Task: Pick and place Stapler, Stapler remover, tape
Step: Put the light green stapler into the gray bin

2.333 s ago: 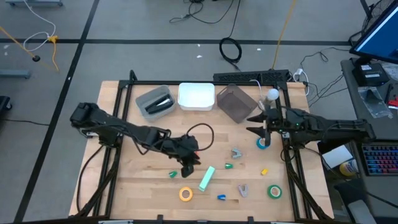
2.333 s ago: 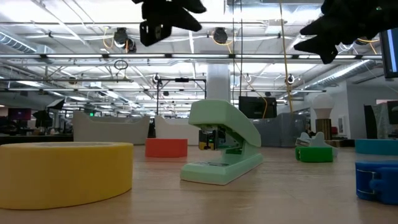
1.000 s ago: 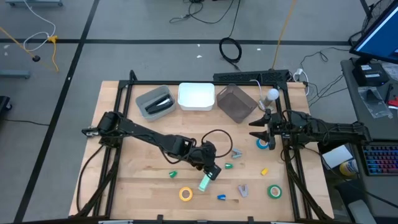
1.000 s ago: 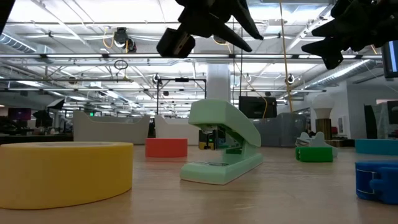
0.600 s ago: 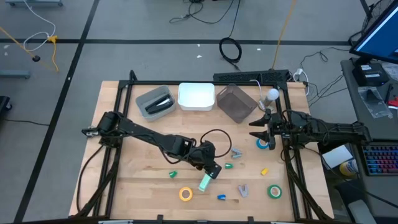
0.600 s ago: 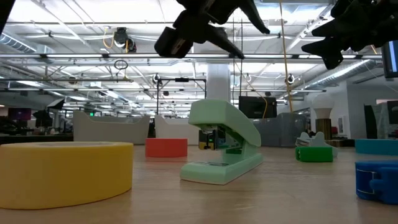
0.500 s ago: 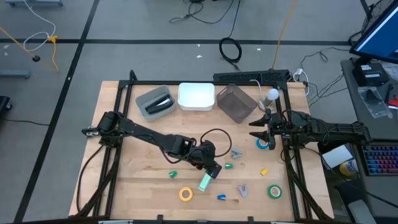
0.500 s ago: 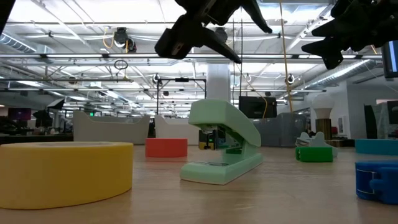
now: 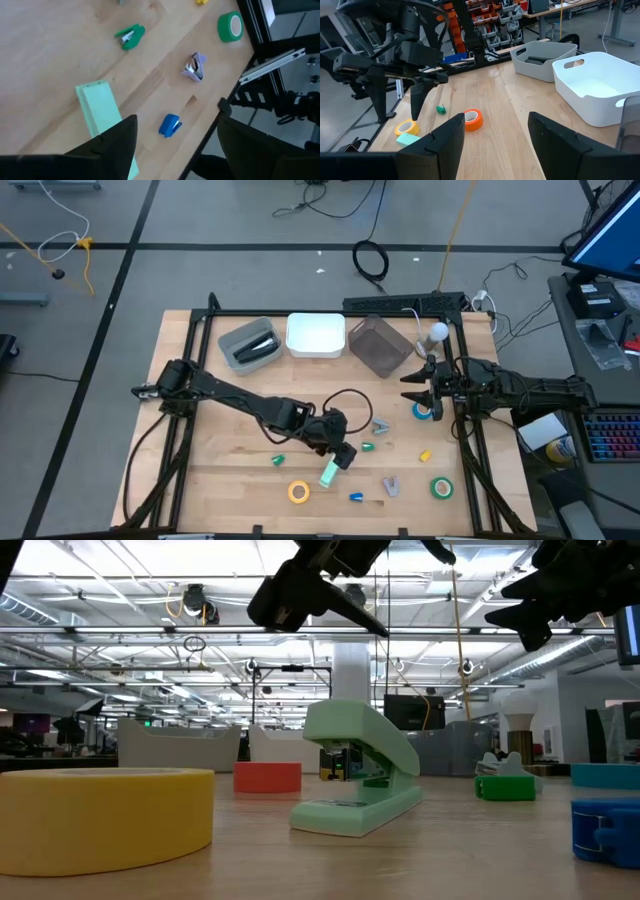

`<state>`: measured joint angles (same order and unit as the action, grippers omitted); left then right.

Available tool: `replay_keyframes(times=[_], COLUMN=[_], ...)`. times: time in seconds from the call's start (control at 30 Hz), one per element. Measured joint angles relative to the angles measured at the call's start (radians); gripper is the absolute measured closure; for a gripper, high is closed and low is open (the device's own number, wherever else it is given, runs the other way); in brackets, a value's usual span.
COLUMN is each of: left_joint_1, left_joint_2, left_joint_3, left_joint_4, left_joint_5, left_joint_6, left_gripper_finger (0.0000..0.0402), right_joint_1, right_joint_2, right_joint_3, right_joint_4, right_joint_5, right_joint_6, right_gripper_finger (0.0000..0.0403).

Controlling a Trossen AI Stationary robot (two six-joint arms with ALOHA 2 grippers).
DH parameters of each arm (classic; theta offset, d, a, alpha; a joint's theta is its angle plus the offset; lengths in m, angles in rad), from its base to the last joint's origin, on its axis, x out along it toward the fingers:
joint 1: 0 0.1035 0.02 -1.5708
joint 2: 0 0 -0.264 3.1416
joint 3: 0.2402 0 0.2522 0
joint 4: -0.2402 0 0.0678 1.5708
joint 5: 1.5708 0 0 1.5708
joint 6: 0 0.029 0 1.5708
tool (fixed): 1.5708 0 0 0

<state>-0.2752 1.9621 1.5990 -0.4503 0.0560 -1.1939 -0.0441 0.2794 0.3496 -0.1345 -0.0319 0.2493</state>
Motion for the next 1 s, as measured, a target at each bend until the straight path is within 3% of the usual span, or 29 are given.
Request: replay_keyframes(times=[0.47,1.0], left_joint_1=[-0.047,-0.021], left_joint_2=[0.03,0.109], left_joint_3=[0.0,-0.001], left_joint_4=[-0.077,-0.094], left_joint_5=[-0.011,0.042], left_joint_6=[-0.151,-0.123], left_gripper_finger=[0.0128,0.0128], right_joint_1=[0.0,0.0], right_joint_2=[0.0,0.0], right_joint_3=[0.001,0.001], right_joint_4=[0.0,0.003], right_joint_5=[0.0,0.0], right_joint_6=[0.0,0.0], right_gripper_finger=[0.0193,0.0193])
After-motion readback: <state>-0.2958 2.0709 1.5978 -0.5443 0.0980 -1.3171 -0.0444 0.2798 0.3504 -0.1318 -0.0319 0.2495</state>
